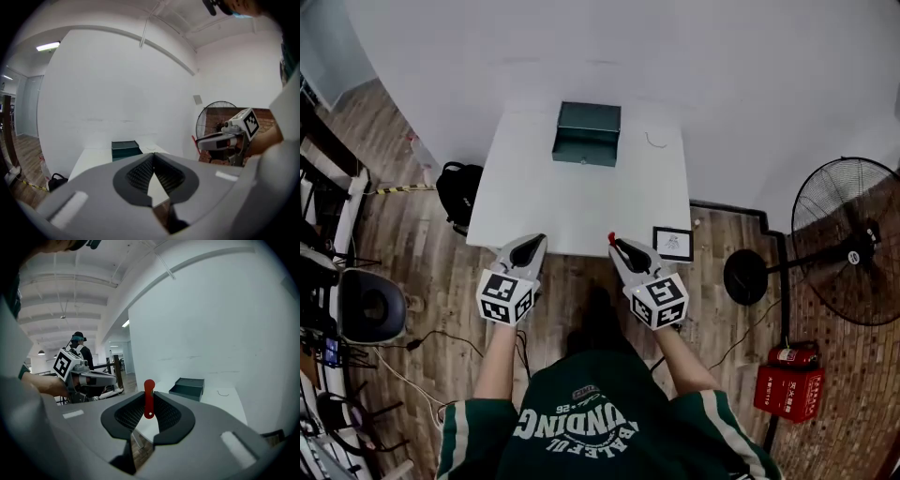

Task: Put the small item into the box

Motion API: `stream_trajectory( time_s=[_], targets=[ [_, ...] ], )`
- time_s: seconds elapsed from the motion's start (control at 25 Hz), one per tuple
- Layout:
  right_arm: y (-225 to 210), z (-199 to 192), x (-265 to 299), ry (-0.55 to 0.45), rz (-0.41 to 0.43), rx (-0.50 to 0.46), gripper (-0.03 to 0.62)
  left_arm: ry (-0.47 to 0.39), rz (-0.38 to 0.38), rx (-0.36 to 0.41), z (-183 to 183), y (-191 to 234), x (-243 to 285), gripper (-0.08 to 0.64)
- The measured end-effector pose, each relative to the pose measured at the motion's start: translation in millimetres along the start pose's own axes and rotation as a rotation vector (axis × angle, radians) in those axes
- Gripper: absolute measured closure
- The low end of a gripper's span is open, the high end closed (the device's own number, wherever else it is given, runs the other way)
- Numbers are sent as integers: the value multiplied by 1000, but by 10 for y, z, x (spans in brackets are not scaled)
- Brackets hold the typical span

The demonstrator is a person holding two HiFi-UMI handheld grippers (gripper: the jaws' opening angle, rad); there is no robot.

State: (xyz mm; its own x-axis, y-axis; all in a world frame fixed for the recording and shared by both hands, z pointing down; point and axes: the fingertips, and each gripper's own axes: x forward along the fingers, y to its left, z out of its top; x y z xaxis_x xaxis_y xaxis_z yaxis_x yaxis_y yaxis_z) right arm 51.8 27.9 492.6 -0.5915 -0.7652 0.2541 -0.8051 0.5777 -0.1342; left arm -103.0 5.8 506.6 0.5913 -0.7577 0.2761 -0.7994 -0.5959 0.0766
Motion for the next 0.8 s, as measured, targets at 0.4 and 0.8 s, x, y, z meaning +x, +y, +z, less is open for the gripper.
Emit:
stream_trajectory(
  time_s=[0.4,0.8],
  targets=[
    [-760,285,1028,-3,18,21,535,14,19,0,261,757,945,508],
    [-1586,764,1988,6,73,16,535,5,60,-20,722,1376,1952,508]
  ],
)
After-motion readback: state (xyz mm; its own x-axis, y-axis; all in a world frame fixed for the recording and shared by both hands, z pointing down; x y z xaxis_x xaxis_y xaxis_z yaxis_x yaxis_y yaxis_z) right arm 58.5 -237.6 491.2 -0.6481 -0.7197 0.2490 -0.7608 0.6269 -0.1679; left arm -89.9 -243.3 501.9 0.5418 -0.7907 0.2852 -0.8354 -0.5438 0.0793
